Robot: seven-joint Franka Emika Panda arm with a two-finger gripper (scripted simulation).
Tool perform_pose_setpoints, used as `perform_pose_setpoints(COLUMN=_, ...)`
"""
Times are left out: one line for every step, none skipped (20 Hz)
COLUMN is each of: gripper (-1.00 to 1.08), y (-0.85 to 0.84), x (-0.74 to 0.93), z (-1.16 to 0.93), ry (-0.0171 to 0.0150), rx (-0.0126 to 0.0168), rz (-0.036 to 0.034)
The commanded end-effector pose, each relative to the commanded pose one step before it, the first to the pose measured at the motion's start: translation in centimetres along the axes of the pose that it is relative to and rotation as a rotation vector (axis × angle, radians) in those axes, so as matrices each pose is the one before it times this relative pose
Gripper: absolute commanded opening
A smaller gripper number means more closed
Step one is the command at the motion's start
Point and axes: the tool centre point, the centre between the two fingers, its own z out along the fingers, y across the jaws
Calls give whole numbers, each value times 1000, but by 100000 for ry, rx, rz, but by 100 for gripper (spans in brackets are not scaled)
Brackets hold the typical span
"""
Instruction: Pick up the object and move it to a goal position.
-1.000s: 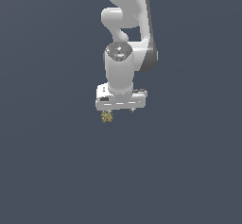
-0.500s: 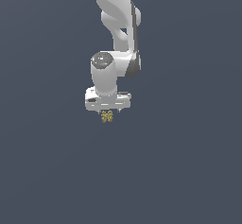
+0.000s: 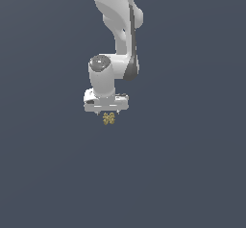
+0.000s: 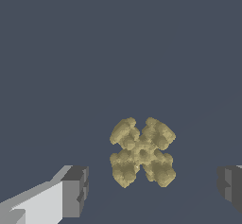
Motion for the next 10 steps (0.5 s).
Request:
perform_pose_setpoints(gripper=100, y=-17, x=-10, z=256, ry=-3, rx=-3, rz=-44)
perform_pose_setpoints(gripper=100, y=6, x=-12, z=241, ry=0, rx=0, rz=0)
perform_pose_setpoints(gripper=100, y=7, x=-16, z=308, ry=0, rx=0, rz=0)
perform_pose_setpoints(gripper=100, y=9, x=-21, z=375, ry=0, rx=0, rz=0)
perform_pose_setpoints(gripper=100, y=10, x=-25, z=440, ry=0, rx=0, rz=0)
perform_pose_setpoints(gripper=100, y=11, x=-29, z=502, ry=0, rx=0, rz=0)
perform_pose_setpoints(gripper=100, y=-29, x=-26, z=523, ry=59, rx=-29, rz=-72)
perform_pose_setpoints(gripper=100, y=13, x=-26, z=529, ry=0, rx=0, rz=0)
perform_pose_setpoints(gripper=100, y=12, x=-17, z=464, ry=0, rx=0, rz=0)
perform_pose_setpoints(gripper=100, y=12, x=-8, z=398, ry=0, rx=0, rz=0)
